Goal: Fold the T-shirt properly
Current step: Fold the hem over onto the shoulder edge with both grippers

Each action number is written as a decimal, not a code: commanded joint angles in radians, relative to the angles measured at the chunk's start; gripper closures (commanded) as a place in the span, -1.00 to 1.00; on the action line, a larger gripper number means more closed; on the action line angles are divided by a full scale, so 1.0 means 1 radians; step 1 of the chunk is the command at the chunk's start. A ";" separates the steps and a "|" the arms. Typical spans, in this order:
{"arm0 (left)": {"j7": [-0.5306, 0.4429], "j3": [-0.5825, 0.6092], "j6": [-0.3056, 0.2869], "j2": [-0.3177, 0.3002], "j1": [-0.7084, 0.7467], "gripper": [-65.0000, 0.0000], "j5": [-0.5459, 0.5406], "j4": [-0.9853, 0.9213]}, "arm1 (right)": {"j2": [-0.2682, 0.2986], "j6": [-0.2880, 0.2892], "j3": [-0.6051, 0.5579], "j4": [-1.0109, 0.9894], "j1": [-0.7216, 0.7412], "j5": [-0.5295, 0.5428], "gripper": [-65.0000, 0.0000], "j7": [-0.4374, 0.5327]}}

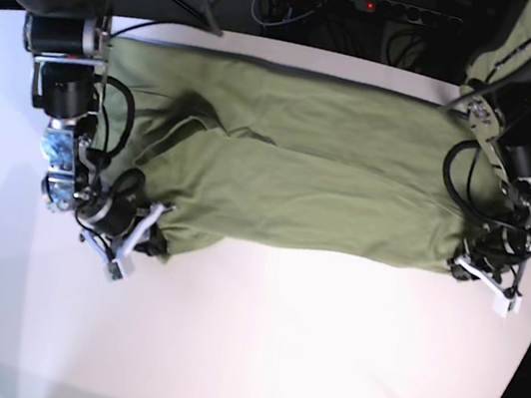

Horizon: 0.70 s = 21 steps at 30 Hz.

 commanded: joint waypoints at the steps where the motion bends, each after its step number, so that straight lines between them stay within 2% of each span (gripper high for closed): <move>1: -0.006 0.001 -0.009 -0.011 -0.023 0.91 -0.009 0.017 | 0.006 0.002 0.001 0.045 0.010 -0.001 0.98 0.003; 8: -0.005 0.004 -0.010 0.001 0.028 0.91 -0.010 0.156 | 0.028 0.002 0.003 0.232 -0.086 -0.001 0.98 -0.059; 16: -0.005 0.007 -0.010 0.133 0.132 0.91 -0.010 0.500 | 0.048 0.000 0.009 0.502 -0.162 0.002 0.98 -0.175; 21: -0.005 0.007 -0.010 0.181 0.174 0.91 -0.010 0.603 | 0.060 0.000 0.031 0.719 -0.257 0.001 0.98 -0.262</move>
